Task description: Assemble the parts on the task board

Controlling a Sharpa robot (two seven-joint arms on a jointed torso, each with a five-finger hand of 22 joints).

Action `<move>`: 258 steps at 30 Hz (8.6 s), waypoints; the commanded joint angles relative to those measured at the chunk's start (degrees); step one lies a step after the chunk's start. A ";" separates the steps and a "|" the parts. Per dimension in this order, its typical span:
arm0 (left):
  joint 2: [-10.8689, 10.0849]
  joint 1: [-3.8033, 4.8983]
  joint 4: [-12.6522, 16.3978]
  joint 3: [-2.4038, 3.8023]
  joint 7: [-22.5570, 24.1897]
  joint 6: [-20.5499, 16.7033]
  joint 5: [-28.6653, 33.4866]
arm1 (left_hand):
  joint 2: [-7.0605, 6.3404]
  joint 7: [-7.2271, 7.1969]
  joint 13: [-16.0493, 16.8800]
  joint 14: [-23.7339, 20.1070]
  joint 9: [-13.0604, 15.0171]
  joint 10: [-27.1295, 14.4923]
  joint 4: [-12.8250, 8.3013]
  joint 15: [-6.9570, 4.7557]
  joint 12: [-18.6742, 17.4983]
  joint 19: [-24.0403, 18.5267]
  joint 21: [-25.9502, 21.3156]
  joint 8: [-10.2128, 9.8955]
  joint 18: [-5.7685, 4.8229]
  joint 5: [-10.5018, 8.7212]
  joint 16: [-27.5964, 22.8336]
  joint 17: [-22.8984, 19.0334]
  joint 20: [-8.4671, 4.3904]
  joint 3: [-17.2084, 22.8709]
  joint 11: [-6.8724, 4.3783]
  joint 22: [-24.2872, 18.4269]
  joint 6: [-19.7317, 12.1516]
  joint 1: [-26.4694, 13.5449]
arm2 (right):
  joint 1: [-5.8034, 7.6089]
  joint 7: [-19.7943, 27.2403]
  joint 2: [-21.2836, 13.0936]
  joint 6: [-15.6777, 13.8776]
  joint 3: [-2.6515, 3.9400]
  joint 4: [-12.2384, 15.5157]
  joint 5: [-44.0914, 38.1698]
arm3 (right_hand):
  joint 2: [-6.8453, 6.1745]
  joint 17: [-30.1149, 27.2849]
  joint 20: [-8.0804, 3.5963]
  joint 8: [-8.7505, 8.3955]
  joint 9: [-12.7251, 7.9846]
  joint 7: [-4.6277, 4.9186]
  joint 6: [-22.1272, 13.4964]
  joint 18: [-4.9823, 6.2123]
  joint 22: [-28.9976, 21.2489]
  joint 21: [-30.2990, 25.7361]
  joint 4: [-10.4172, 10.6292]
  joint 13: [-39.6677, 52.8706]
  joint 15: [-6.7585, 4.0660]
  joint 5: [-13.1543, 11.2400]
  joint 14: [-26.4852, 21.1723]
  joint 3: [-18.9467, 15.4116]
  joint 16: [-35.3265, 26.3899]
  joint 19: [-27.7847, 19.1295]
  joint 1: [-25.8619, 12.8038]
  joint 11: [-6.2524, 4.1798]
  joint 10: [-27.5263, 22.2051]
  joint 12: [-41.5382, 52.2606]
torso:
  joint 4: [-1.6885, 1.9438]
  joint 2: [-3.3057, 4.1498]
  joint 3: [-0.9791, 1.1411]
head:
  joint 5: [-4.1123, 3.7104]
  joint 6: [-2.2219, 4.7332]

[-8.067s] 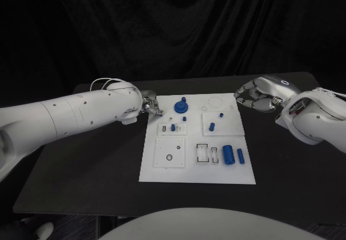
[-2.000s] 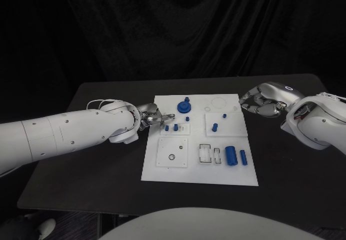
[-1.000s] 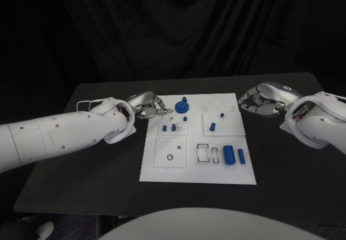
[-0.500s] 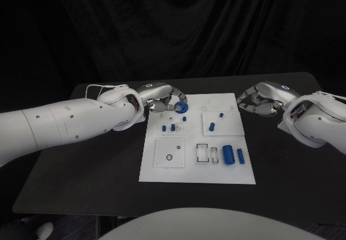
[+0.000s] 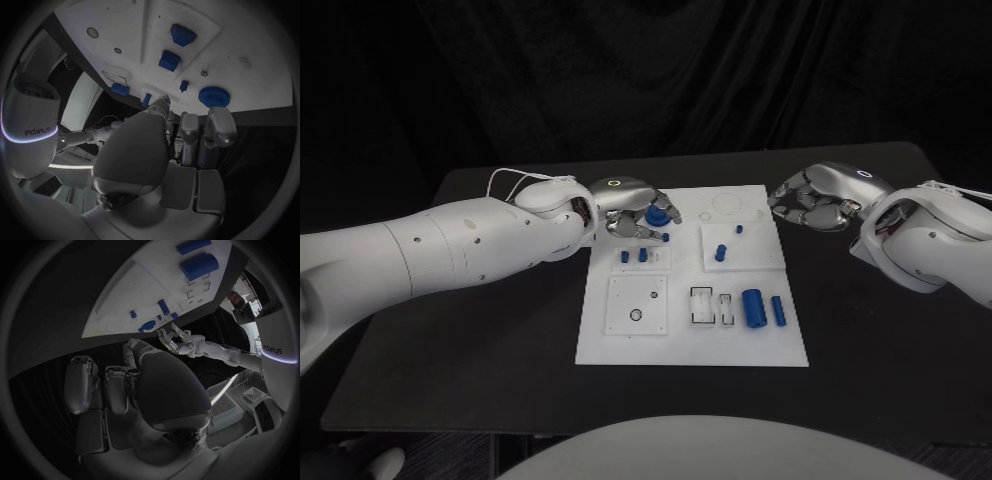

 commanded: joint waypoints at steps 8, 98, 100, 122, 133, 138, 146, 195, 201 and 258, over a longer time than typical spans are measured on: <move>1.45 -0.56 -1.74 0.07 -1.48 1.40 -2.86 | 0.31 0.17 -0.06 0.64 -0.73 1.07 -1.24 -0.10 1.23 0.76 0.47 0.46 -0.59 2.37 0.59 -0.19 -0.14 0.39 0.18 8.36 1.83 -0.76 | -0.16 0.32 0.33 -0.35 0.04 -0.09 0.02 | 0.10 11.96 -0.17 -0.17 0.06 -0.04 0.19 0.35 10.94 -0.41 -0.07 13.30 -0.04 0.33 4.85 0.37 -0.45 0.23 -0.43 -0.19 4.32 -0.34 | -0.44 0.28 -0.25 | 0.18 -0.01; -8.47 0.63 5.95 0.05 -4.43 -1.73 -5.56 | -0.48 6.08 4.99 9.08 0.67 16.71 -6.24 -2.14 7.72 4.52 4.36 3.12 -1.41 4.31 6.37 6.13 -1.85 8.29 -1.78 9.42 14.20 -1.87 | -0.19 -0.48 -0.20 1.85 0.03 -0.04 0.95 | 0.11 11.35 -0.17 -0.27 0.08 -0.07 0.19 0.52 10.69 -1.20 -0.19 12.48 -0.04 0.39 4.63 0.60 -1.10 -0.10 -0.72 -0.22 3.54 -1.05 | 0.00 0.09 -0.12 | 0.54 -0.01; -8.25 0.49 5.55 0.05 -4.53 -1.71 -5.57 | -0.51 6.08 4.95 9.03 0.67 16.72 -6.21 -2.13 7.66 4.48 4.30 3.10 -1.40 4.28 6.34 6.04 -1.85 8.27 -1.77 9.40 14.20 -1.93 | -0.22 -0.49 -0.21 1.90 0.03 -0.07 0.96 | 0.11 11.35 -0.17 -0.27 0.08 -0.07 0.19 0.52 10.69 -1.20 -0.19 12.48 -0.04 0.39 4.63 0.60 -1.10 -0.10 -0.72 -0.22 3.54 -1.05 | -0.05 0.17 -0.20 | 0.69 -0.01; -5.44 -1.41 1.99 0.05 -4.55 -2.32 -5.61 | -0.67 6.00 4.73 8.87 0.69 16.95 -6.01 -2.08 7.38 4.41 4.15 3.05 -1.38 4.25 6.21 5.71 -1.81 8.18 -1.77 9.37 14.26 -2.28 | -0.30 -0.21 0.13 1.66 0.03 -0.38 0.98 | 0.09 10.97 -0.17 -0.36 0.06 -0.03 0.08 0.64 10.53 -1.70 -0.33 12.24 -0.04 0.42 4.49 0.74 -1.50 -0.32 -0.70 -0.20 3.32 -1.26 | -0.40 0.15 -0.12 | 0.78 -0.01; -4.69 -1.79 1.25 0.05 -4.45 -2.38 -5.61 | -0.69 5.93 4.62 8.68 0.65 17.07 -6.01 -2.08 7.24 4.25 3.90 2.92 -1.33 4.29 6.07 5.36 -1.80 8.24 -1.80 9.30 14.11 -2.29 | -0.30 -0.20 0.09 1.64 0.03 -0.34 0.98 | 0.10 10.77 -0.17 -0.37 0.06 -0.01 0.08 0.68 10.47 -1.91 -0.36 12.01 -0.03 0.42 4.42 0.78 -1.71 -0.41 -0.71 -0.20 3.10 -1.46 | -0.39 0.11 -0.16 | 0.72 -0.01; -4.25 -1.88 0.72 0.05 -4.53 -2.10 -5.61 | -0.70 5.85 4.51 8.65 0.61 17.22 -6.05 -2.09 7.12 4.31 3.98 2.77 -1.35 4.32 6.04 5.33 -1.79 8.32 -1.84 9.34 13.93 -2.25 | -0.30 -0.19 0.10 1.68 0.03 -0.37 0.98 | 0.10 10.64 -0.17 -0.37 0.07 -0.01 0.09 0.71 10.42 -2.04 -0.39 11.91 -0.03 0.43 4.37 0.81 -1.84 -0.47 -0.72 -0.19 3.01 -1.54 | -0.38 0.09 -0.13 | 0.71 -0.01; -3.14 -2.14 -0.65 0.05 -4.52 -1.59 -5.61 | -0.72 5.82 4.46 8.63 0.58 17.32 -6.06 -2.10 7.07 4.25 3.87 2.69 -1.33 4.32 6.03 5.31 -1.78 8.35 -1.84 9.31 13.83 -2.25 | -0.30 -0.18 0.09 1.76 0.03 -0.34 0.98 | 0.10 10.44 -0.17 -0.36 0.08 0.00 0.14 0.76 10.35 -2.27 -0.44 11.71 -0.03 0.43 4.30 0.87 -2.06 -0.56 -0.73 -0.19 2.83 -1.72 | -0.36 0.09 -0.09 | 0.77 -0.01; -2.31 -2.92 -1.42 0.06 -4.57 0.16 -5.61 | -1.36 4.82 3.49 8.05 0.08 17.63 -6.08 -2.15 5.66 3.20 2.15 1.18 -1.01 4.00 5.60 4.31 -1.66 8.67 -1.84 8.87 11.95 -2.62 | -0.31 -0.58 0.29 2.82 0.03 -0.35 2.14 | 0.12 7.57 -0.22 -0.50 0.15 0.04 0.20 1.22 9.63 -4.48 -1.10 10.16 -0.10 0.42 3.33 1.54 -5.11 -1.39 -0.94 -0.21 1.55 -3.08 | -0.28 0.11 -0.12 | 0.50 -0.01; -2.54 -2.93 -1.31 0.06 -4.77 0.20 -5.61 | -1.45 4.69 3.40 7.97 0.03 17.59 -6.07 -2.12 5.51 3.12 2.02 1.03 -0.99 3.97 5.55 4.13 -1.65 8.69 -1.79 8.83 11.75 -2.67 | -0.32 -0.66 0.28 2.97 0.03 -0.37 2.41 | 0.12 7.43 -0.22 -0.51 0.16 0.05 0.20 1.24 9.59 -4.60 -1.14 10.04 -0.10 0.42 3.29 1.58 -5.26 -1.43 -0.95 -0.21 1.45 -3.18 | -0.30 0.12 -0.12 | 0.51 -0.01; -15.61 -2.76 7.16 0.05 1.50 -25.76 1.14 | -3.23 -3.91 -0.70 -26.32 -11.36 -7.54 -0.58 1.95 8.70 -24.16 -38.47 0.08 4.00 0.23 -22.38 -29.66 1.33 3.00 -0.13 -1.26 -10.27 -4.39 | 2.60 -1.57 -1.33 4.60 0.08 1.83 2.04 | -3.41 -1.74 0.24 -1.42 0.26 0.68 -0.52 3.00 6.19 -14.89 -1.45 -18.73 0.54 -1.40 0.05 4.34 -14.80 -5.02 -2.11 0.63 -25.98 -34.03 | -0.29 0.11 -0.19 | 1.48 -0.01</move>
